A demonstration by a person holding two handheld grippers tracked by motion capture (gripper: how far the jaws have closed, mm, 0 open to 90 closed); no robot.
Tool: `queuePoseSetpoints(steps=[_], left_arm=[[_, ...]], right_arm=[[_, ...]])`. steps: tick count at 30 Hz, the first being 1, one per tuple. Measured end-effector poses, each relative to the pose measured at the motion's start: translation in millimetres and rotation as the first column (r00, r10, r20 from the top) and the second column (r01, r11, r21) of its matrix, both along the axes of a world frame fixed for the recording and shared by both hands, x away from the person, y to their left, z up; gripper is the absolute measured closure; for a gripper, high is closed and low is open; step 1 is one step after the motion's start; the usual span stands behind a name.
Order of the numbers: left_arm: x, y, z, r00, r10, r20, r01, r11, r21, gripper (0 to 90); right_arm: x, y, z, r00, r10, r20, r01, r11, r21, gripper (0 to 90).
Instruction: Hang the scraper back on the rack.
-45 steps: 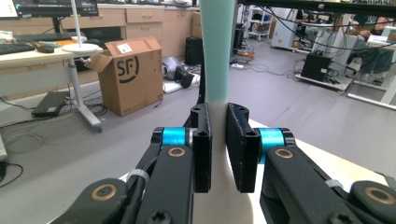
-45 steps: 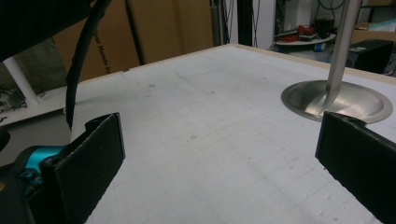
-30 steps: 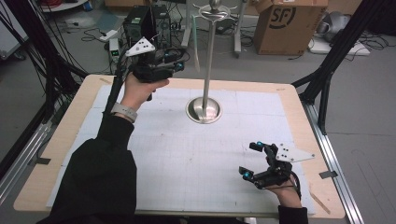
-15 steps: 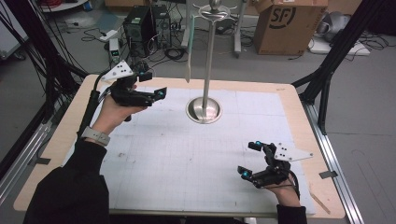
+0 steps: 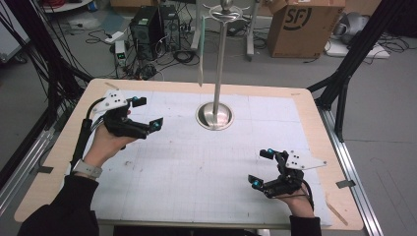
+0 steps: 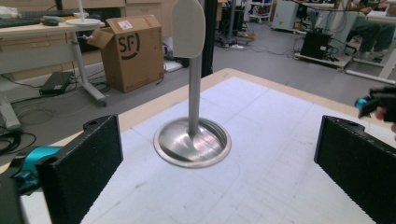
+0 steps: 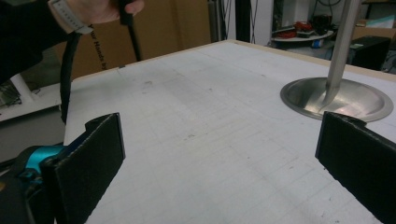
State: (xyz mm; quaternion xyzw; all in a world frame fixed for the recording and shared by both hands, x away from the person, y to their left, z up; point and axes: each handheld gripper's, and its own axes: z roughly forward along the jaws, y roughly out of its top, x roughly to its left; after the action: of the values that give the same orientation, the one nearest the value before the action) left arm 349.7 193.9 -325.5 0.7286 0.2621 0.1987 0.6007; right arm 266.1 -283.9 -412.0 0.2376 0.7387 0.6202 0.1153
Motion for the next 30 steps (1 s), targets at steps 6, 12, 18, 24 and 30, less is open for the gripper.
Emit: queuePoseSetpoints(steps=[6, 12, 18, 24, 30], left_arm=[[-24.7, 9.0, -15.0, 0.9986, 0.021, 0.049, -0.022, 0.9995, 0.021, 1.7], [-40.5, 21.6, -36.2, 0.9972, 0.055, 0.05, -0.059, 0.9955, 0.074, 1.7], [-53.6, 37.7, -57.0, 0.9954, 0.093, 0.024, -0.094, 0.9954, 0.021, 1.7], [-65.8, 54.3, -74.8, 0.9941, 0.109, -0.003, -0.109, 0.9922, -0.062, 1.7], [-78.9, 60.0, -84.7, 0.9958, 0.091, 0.012, -0.09, 0.9939, -0.064, 1.7]], right_arm=[[1.3, 3.0, 0.0, 1.0, -0.007, 0.005, 0.007, 1.0, -0.006, 0.2], [2.9, 5.6, 1.3, 0.9999, -0.008, 0.013, 0.008, 1.0, -0.003, 0.2], [5.0, 5.5, 1.2, 0.9996, -0.021, 0.019, 0.021, 1.0, 0.005, 0.2], [4.1, 3.6, 2.1, 0.9993, -0.028, 0.025, 0.027, 1.0, 0.013, 0.2], [3.6, 3.5, 2.4, 0.9993, -0.029, 0.024, 0.028, 0.999, 0.018, 0.2]])
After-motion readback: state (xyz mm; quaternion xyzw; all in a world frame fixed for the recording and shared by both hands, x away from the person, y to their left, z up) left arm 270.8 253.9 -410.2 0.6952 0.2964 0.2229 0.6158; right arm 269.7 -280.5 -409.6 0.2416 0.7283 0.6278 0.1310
